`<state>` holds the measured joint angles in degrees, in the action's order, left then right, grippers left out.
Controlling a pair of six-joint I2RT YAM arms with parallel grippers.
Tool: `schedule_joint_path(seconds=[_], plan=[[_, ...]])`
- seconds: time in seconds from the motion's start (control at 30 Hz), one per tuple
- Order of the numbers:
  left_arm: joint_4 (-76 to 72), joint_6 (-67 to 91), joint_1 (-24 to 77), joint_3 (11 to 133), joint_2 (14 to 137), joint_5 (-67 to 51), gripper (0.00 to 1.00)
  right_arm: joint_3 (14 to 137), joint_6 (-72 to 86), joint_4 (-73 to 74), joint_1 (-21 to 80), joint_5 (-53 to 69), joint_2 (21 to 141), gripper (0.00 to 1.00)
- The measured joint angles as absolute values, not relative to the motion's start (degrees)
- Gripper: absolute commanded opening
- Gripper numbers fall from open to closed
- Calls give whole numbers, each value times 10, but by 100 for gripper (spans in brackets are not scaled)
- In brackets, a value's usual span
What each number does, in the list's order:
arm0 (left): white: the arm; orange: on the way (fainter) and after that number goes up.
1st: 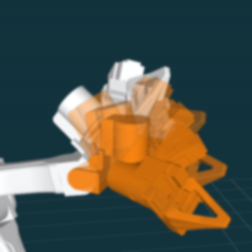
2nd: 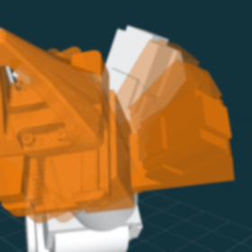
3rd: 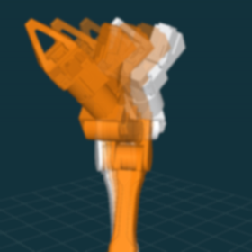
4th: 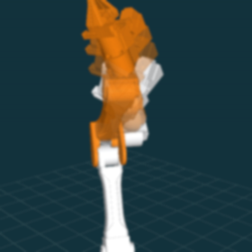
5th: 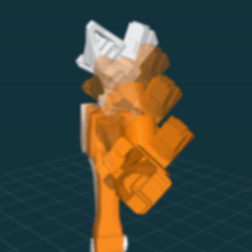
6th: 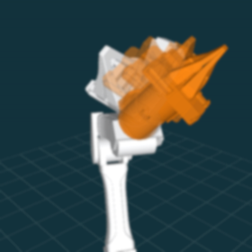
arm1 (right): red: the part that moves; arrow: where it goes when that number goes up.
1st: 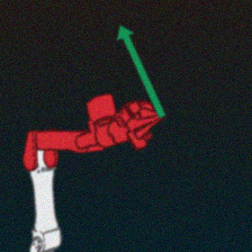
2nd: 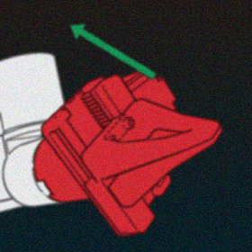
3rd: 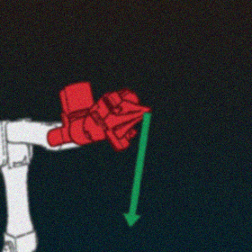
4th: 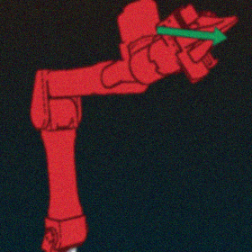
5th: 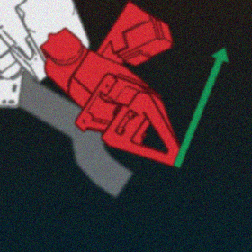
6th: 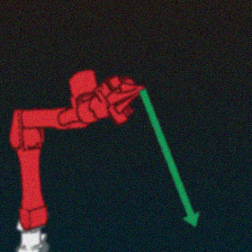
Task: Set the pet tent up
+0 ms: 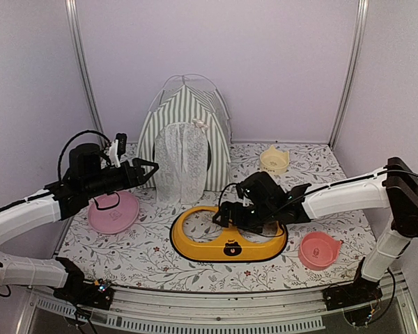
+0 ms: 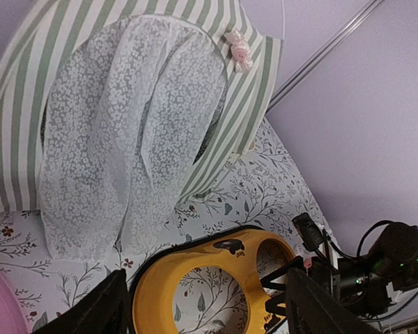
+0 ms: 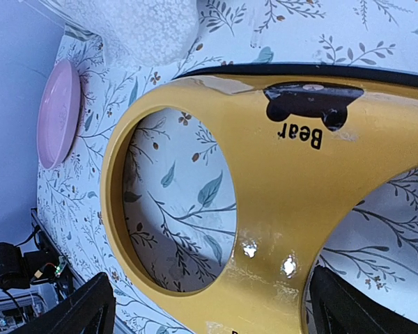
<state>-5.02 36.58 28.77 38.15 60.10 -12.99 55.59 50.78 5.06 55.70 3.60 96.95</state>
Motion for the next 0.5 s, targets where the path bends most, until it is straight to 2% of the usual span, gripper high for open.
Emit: schedule_joint_path(seconds=[0.2, 0.5], plan=[[-50, 366, 288, 384, 602, -133, 78, 559, 506, 66, 559, 13, 961, 99], [-51, 361, 288, 400, 608, -130, 78, 557, 456, 120, 525, -13, 876, 99]])
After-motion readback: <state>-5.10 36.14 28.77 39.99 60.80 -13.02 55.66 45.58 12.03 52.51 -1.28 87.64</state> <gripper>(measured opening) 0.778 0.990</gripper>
